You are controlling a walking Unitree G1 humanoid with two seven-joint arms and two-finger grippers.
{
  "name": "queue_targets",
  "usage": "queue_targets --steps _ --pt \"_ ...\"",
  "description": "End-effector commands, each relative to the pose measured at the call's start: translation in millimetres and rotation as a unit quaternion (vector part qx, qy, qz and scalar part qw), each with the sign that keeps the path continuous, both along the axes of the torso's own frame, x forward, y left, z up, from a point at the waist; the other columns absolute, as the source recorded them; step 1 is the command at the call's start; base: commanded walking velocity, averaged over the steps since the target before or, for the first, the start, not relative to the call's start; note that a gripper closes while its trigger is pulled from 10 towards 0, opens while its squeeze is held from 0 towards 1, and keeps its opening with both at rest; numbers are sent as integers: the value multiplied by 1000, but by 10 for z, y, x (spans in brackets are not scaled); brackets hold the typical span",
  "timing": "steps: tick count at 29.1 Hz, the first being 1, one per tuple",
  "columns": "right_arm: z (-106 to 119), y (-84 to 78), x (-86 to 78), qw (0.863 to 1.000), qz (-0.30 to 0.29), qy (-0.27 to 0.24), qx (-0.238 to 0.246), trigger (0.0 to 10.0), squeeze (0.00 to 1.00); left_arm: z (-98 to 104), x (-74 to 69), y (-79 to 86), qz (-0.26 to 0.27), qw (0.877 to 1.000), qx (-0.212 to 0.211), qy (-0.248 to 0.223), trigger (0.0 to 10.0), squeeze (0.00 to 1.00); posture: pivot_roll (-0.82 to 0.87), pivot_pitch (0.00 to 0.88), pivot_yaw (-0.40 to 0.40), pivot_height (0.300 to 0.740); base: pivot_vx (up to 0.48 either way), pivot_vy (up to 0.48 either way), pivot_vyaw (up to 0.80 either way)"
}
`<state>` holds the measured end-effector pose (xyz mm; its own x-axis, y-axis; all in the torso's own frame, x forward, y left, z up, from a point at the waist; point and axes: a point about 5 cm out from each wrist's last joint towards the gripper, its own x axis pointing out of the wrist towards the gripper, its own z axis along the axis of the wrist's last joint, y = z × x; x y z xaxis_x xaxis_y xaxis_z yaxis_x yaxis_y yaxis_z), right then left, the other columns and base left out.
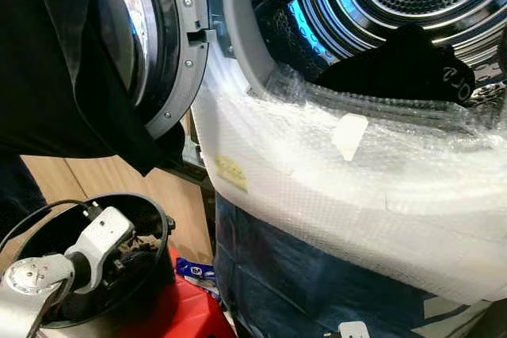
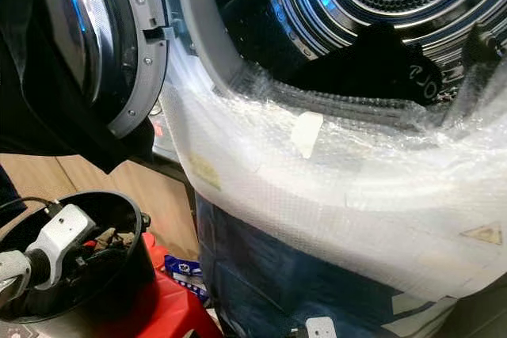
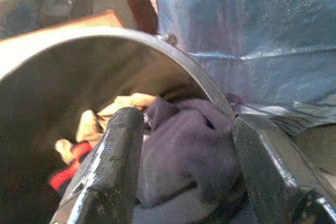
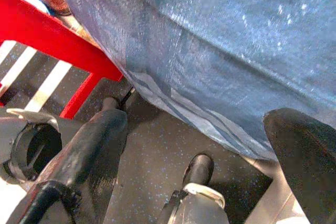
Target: Clothes washing
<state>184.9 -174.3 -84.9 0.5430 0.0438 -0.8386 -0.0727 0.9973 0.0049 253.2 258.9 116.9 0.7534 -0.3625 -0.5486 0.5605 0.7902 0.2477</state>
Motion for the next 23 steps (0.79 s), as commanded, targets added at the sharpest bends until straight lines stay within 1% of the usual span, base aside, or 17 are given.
queue_targets --steps 1,4,7,9,10,14,16,19,23 --pt "25 2 54 1000 -14 -8 7 10000 0 17 8 -3 -11 1000 2 3 10000 0 241 0 66 740 0 0 0" --pt "20 15 44 1000 -15 -6 12 10000 0 -3 -15 -45 -26 1000 -10 14 10000 0 233 0 70 740 0 0 0" --pt "1 37 7 1000 -14 -4 16 10000 0 1 -45 -17 -38 999 -7 23 10000 0 235 0 69 740 0 0 0" --pt "-34 33 -70 1000 -20 6 20 10000 0 13 -73 42 -30 999 -3 29 10000 0 236 0 69 740 0 0 0" --pt "-34 33 -70 1000 -20 6 20 10000 0 13 -73 42 -30 999 -3 29 10000 0 236 0 69 740 0 0 0" --pt "-78 17 -170 999 -17 21 18 10000 0 -23 -133 80 -22 999 7 37 10000 0 245 0 68 740 0 0 0" --pt "-79 15 -174 1000 -16 21 17 10000 0 -29 -140 82 -21 999 7 38 10000 0 245 0 68 740 0 0 0" --pt "-88 17 -197 999 -15 23 17 10000 0 -73 -186 129 -6 999 12 43 10000 0 237 0 68 740 0 0 0" --pt "-87 30 -191 1000 -2 24 14 10000 0 -95 -184 104 -3 999 9 41 10000 0 233 0 68 740 0 0 0"
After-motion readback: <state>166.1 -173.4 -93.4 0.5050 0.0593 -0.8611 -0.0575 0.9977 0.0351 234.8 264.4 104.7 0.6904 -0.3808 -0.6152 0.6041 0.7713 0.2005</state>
